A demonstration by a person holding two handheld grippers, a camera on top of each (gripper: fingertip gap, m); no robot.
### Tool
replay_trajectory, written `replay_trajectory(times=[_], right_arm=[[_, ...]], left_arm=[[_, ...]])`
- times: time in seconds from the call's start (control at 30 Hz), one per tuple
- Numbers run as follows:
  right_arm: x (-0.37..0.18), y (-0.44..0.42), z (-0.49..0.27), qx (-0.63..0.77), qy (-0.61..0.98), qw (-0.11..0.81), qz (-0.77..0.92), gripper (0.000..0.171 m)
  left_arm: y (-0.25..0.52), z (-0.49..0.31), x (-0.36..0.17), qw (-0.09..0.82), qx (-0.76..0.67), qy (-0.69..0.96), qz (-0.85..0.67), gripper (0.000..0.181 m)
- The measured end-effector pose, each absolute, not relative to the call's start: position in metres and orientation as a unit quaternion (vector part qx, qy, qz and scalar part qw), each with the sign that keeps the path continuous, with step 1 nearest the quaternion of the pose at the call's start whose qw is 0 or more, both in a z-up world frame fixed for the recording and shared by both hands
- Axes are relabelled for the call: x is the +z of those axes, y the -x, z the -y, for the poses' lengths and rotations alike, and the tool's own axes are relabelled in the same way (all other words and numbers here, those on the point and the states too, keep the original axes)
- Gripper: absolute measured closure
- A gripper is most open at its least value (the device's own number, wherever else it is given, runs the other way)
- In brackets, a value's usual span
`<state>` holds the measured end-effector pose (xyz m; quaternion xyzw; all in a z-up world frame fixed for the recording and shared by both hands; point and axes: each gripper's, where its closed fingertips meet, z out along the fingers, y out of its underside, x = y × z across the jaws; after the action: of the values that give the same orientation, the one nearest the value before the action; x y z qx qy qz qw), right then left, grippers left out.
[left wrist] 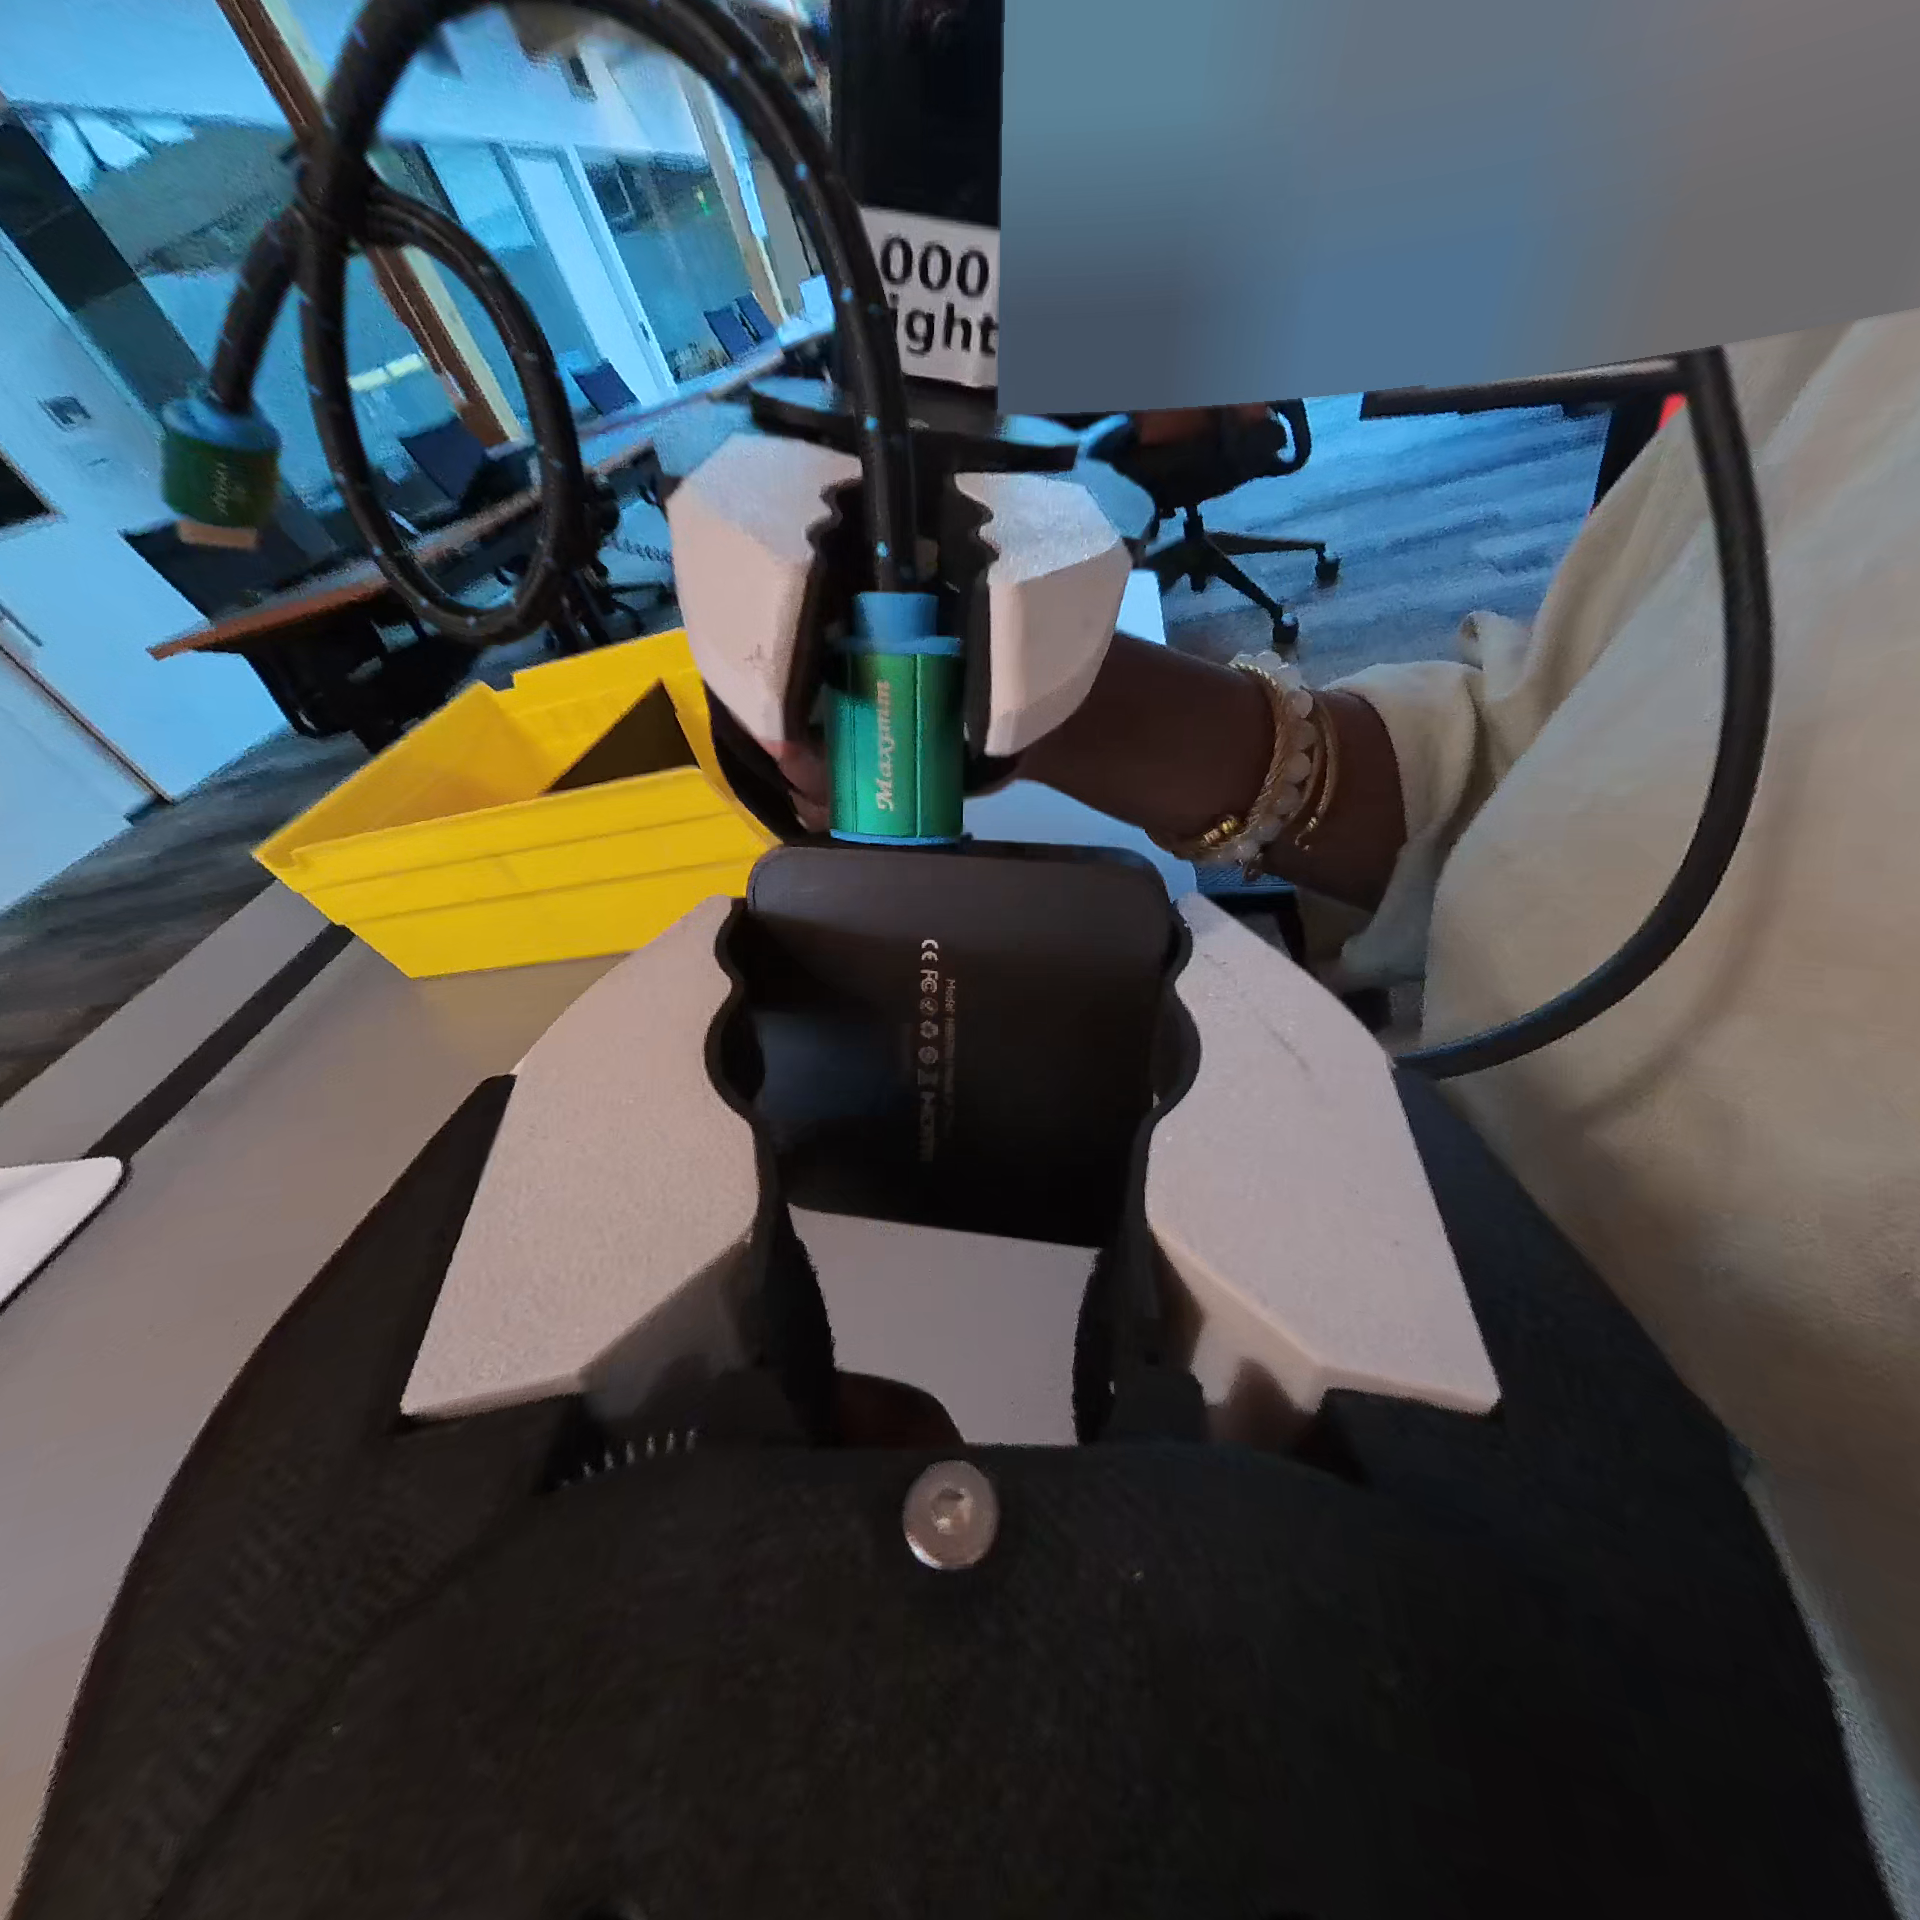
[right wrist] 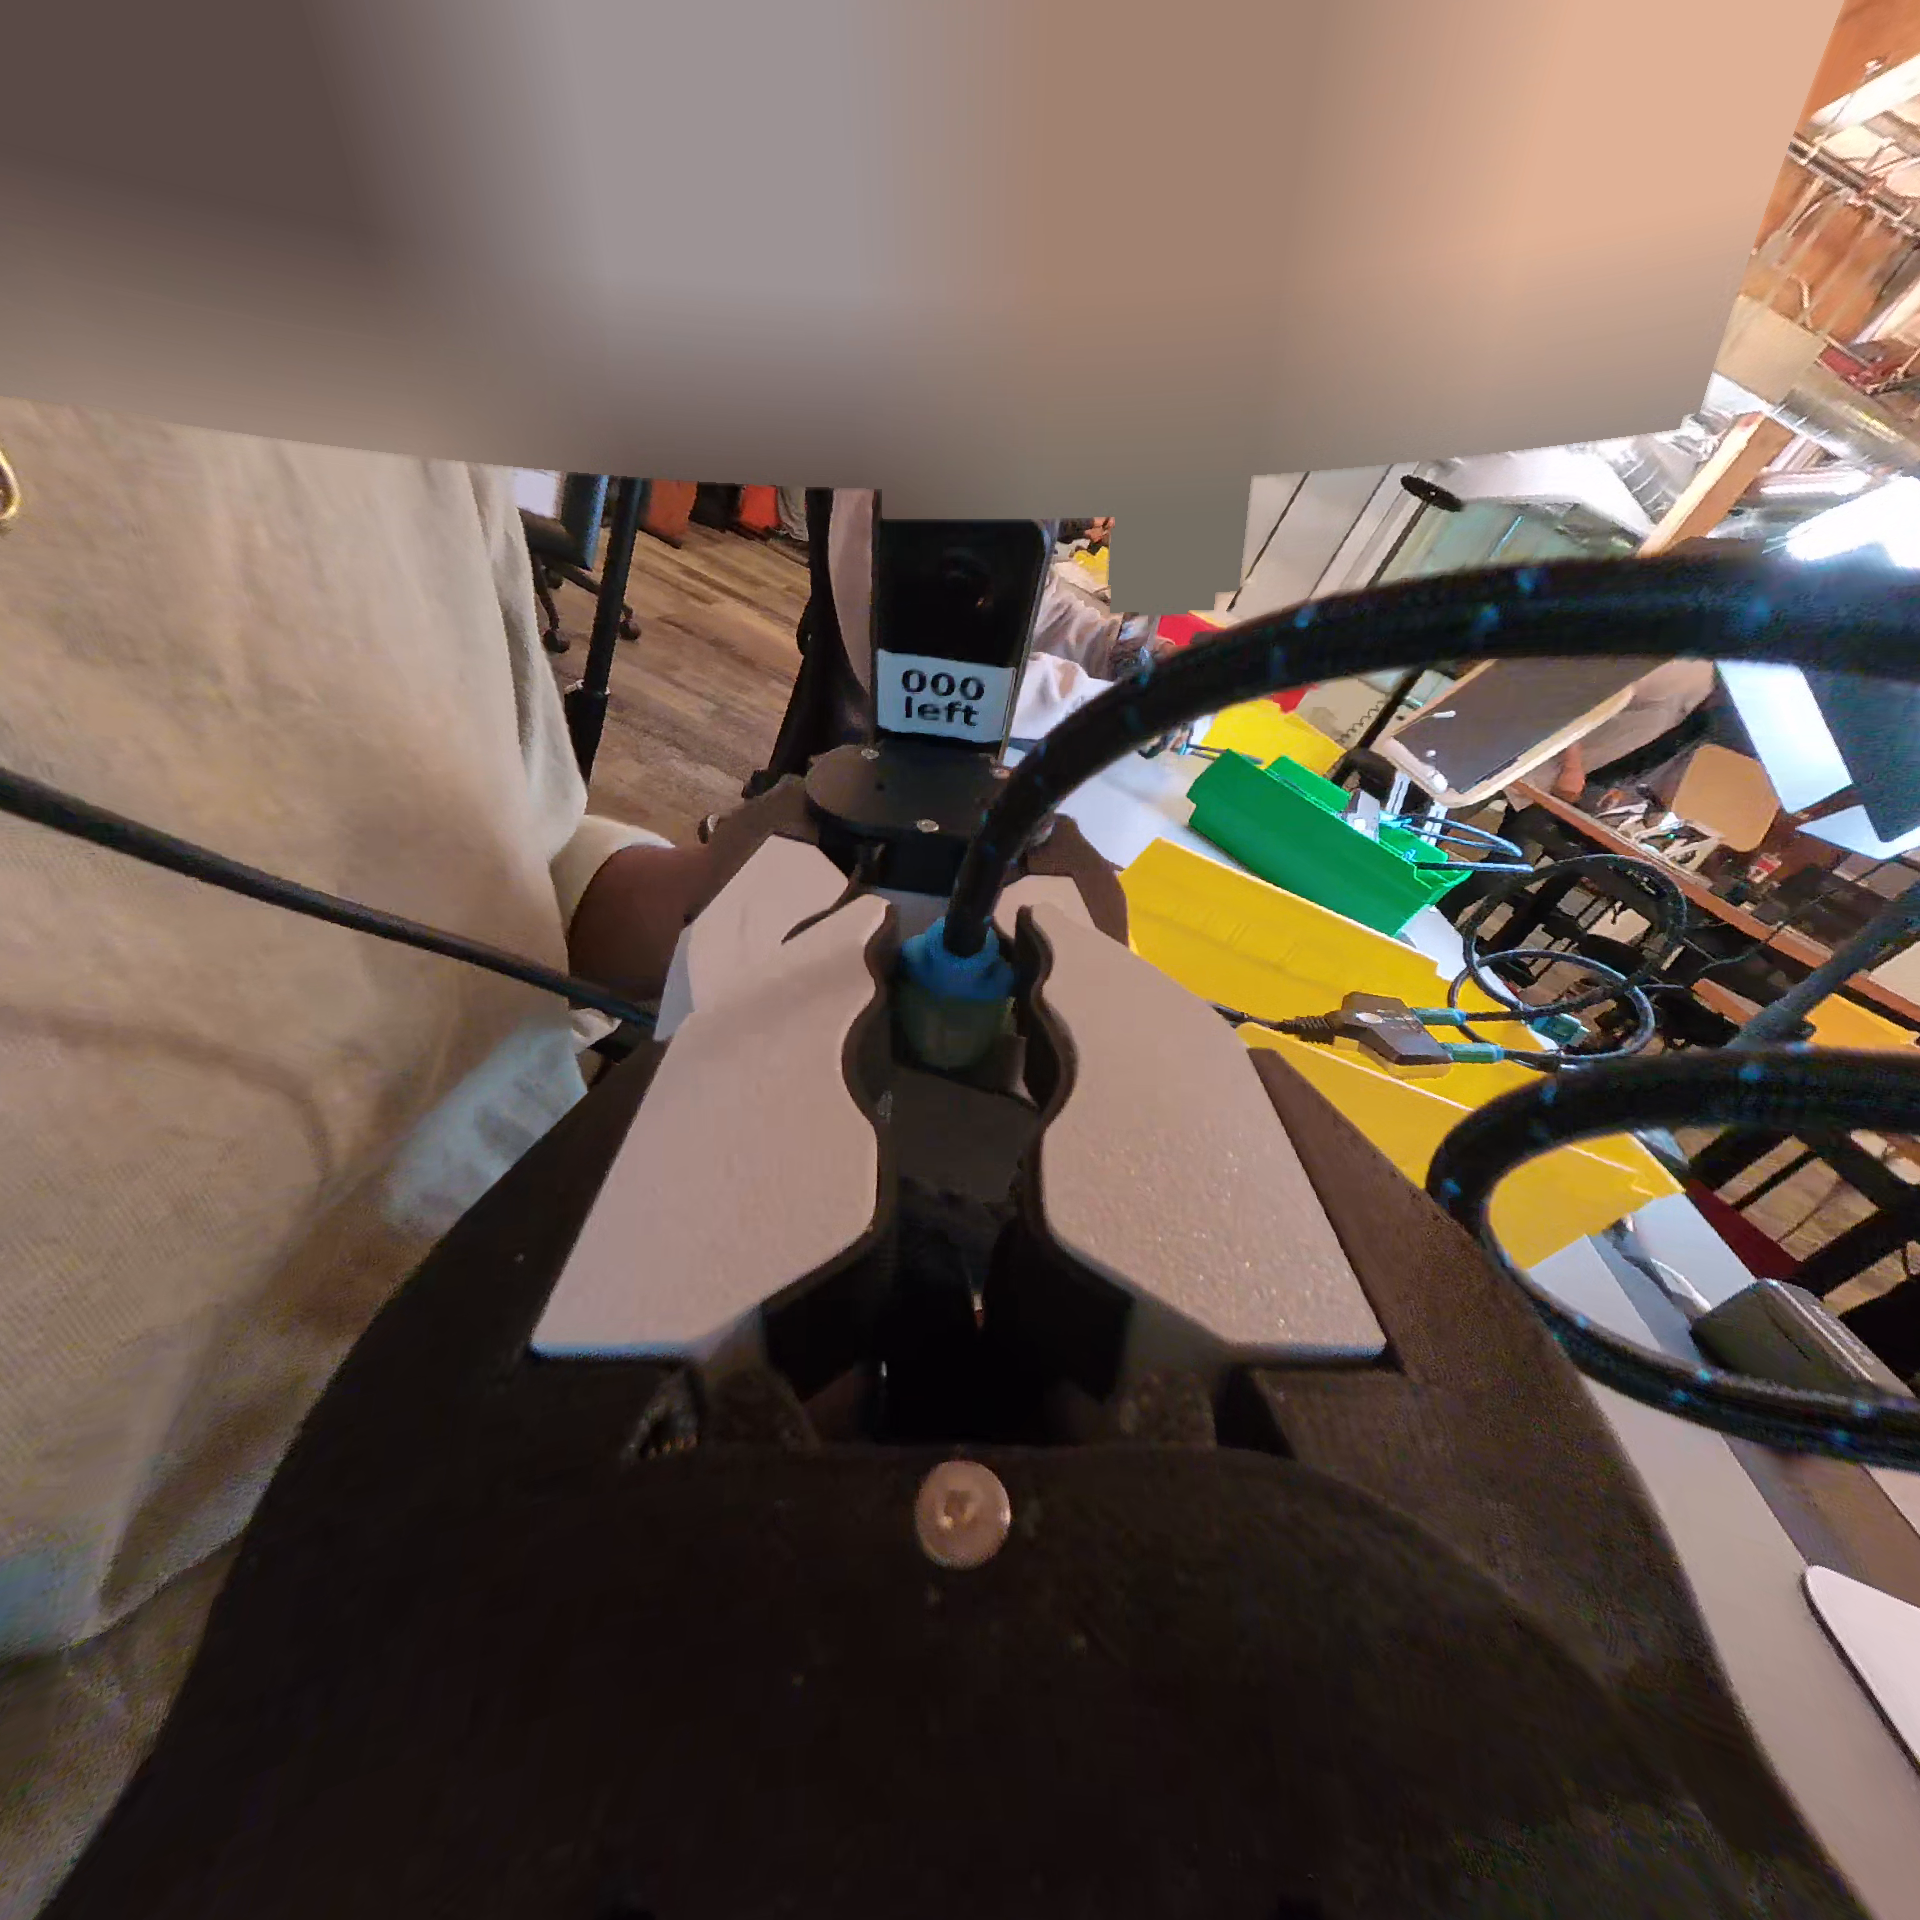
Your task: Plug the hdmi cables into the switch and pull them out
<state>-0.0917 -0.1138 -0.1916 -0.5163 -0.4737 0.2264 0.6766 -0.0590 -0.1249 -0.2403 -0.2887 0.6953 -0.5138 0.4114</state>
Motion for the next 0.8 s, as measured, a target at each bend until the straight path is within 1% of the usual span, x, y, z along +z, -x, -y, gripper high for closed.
replay_trajectory(times=[0.13,0.2,0.23,0.27,0.37,0.5,0.73,0.77,0.8], right_arm=[[-0.183,0.09,0.109,0.203,0.524,0.706,0.432,0.149],[-0.188,0.086,0.104,0.187,0.54,0.713,0.407,0.135],[-0.193,0.085,0.102,0.188,0.552,0.708,0.397,0.131],[-0.196,0.085,0.101,0.196,0.558,0.705,0.391,0.132],[-0.194,0.085,0.106,0.23,0.539,0.718,0.376,0.148],[-0.191,0.086,0.11,0.23,0.525,0.727,0.379,0.15],[-0.195,0.083,0.108,0.198,0.545,0.726,0.37,0.151],[-0.193,0.082,0.108,0.196,0.543,0.729,0.367,0.151],[-0.178,0.078,0.115,0.207,0.51,0.76,0.345,0.15]], left_arm=[[0.057,0.122,-0.232,0.437,-0.533,0.289,-0.664,0.108],[0.056,0.12,-0.231,0.446,-0.536,0.291,-0.655,0.108],[0.056,0.12,-0.23,0.443,-0.543,0.291,-0.652,0.108],[0.056,0.12,-0.231,0.439,-0.547,0.292,-0.651,0.108],[0.055,0.122,-0.235,0.437,-0.542,0.289,-0.657,0.108],[0.054,0.127,-0.234,0.434,-0.548,0.28,-0.659,0.108],[0.052,0.124,-0.239,0.434,-0.552,0.28,-0.655,0.107],[0.052,0.123,-0.239,0.435,-0.546,0.282,-0.657,0.107],[0.05,0.116,-0.251,0.434,-0.511,0.301,-0.678,0.108]])
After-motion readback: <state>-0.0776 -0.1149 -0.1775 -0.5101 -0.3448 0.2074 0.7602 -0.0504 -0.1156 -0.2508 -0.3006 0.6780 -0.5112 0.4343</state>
